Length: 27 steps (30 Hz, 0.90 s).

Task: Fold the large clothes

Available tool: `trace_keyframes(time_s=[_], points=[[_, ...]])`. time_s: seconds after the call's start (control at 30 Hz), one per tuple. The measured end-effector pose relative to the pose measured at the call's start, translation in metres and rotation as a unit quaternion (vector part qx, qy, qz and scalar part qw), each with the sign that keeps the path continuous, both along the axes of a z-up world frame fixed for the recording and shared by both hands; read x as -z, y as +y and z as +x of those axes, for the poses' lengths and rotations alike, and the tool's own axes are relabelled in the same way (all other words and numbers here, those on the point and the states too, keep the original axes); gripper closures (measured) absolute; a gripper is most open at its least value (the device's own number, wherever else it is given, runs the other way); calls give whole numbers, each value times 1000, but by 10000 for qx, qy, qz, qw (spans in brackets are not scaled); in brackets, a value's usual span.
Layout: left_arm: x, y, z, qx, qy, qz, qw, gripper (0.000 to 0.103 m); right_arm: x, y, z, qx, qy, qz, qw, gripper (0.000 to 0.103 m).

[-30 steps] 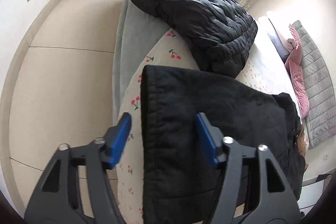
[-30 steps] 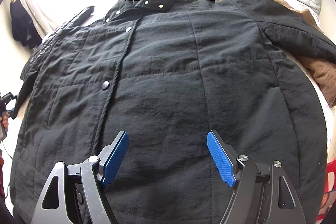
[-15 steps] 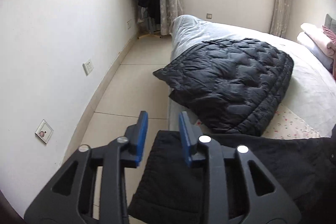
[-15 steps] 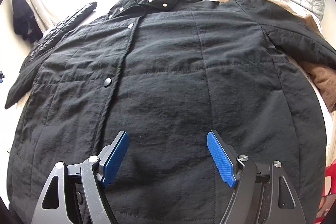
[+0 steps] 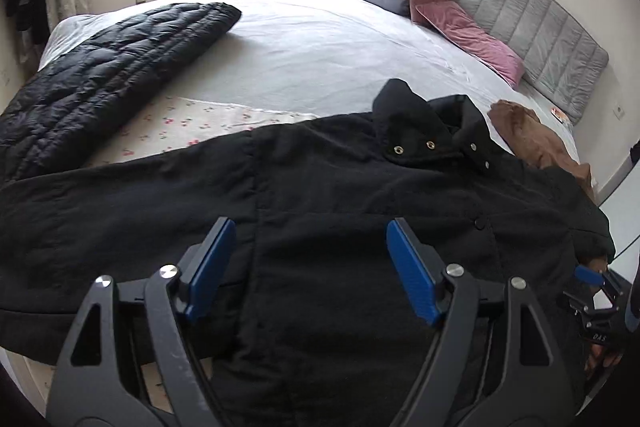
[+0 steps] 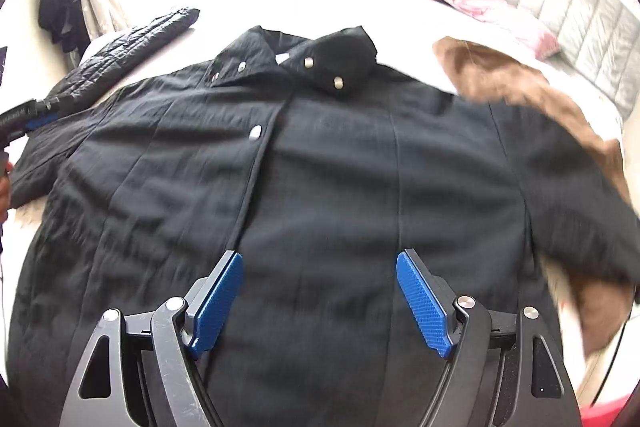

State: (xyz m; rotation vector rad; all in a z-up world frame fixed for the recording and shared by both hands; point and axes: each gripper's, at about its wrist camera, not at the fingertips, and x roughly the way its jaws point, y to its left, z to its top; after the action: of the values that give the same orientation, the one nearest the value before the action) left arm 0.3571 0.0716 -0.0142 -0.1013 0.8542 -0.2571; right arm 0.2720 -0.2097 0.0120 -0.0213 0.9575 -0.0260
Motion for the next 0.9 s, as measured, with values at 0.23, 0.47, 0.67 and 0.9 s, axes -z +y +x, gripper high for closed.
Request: trace_keyframes(time_s=[0.23, 0.47, 0.67, 0.9], points=[[78, -14, -4, 602, 80, 501, 9969, 24, 79, -46, 24, 170, 62, 98, 9998, 19], [65, -24, -59, 1096, 3, 1289, 9856, 22, 73, -90, -44, 65, -402, 1047, 9937, 19], [30, -24, -91, 601, 531, 1229, 9892, 21, 37, -126, -78, 301, -266, 1062, 9935, 19], [-11, -24, -107, 174, 1209, 317, 9920, 10, -4, -233, -115, 1576, -765, 1582, 9718, 15]])
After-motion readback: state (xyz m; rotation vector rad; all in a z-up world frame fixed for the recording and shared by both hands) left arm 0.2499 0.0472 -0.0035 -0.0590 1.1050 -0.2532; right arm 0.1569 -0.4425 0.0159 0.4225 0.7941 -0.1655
